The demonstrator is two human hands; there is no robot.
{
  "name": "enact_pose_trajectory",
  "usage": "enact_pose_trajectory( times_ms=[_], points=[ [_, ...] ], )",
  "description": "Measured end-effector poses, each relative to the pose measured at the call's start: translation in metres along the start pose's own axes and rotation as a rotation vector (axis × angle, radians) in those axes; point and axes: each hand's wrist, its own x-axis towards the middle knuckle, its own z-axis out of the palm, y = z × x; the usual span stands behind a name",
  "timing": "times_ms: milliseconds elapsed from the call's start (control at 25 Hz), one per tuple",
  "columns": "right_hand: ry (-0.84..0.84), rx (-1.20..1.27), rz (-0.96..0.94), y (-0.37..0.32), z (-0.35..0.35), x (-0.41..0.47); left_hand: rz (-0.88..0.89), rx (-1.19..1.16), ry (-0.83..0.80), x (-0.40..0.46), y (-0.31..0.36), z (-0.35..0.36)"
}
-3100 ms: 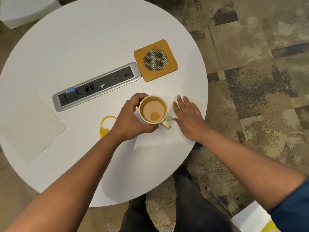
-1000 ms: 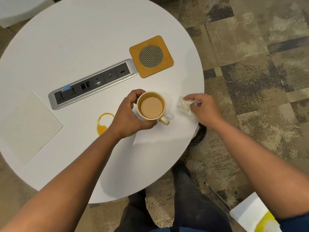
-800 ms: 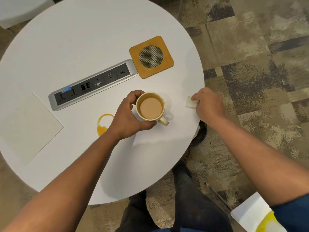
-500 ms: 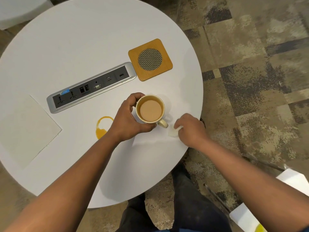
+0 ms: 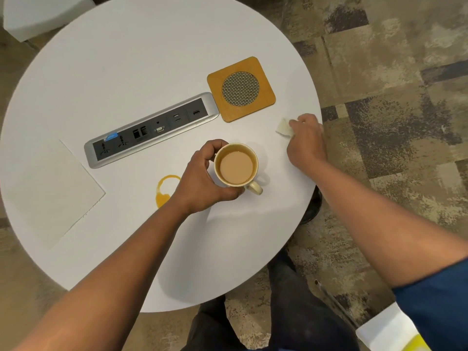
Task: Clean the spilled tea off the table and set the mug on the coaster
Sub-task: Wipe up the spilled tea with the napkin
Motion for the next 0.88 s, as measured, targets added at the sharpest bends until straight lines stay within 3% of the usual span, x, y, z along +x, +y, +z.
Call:
enact_pose_trajectory(
  times_ms=[240, 400, 560, 720, 880],
  points=[
    [-0.305, -0.005, -0.238, -0.029, 0.027, 0.000, -0.001, 0.004, 0.015, 0.002, -0.002, -0.004],
    [-0.306, -0.142, -0.594, -0.024, 0.029, -0.020, 0.007, -0.003, 0.028, 0.003, -0.001, -0.007],
    [-0.358, -0.123, -0.790, -0.008, 0.022, -0.040, 0.012, -0.005, 0.032, 0.005, 0.001, -0.007],
    [-0.472, -0.028, -0.707, 0.014, 0.012, -0.062, 0.004, -0.007, 0.033, 0.007, 0.002, -0.007],
    [-0.665, -0.058, -0.397, 0.029, -0.007, -0.054, -0.002, -0.010, 0.034, 0.010, 0.002, -0.006]
  ],
)
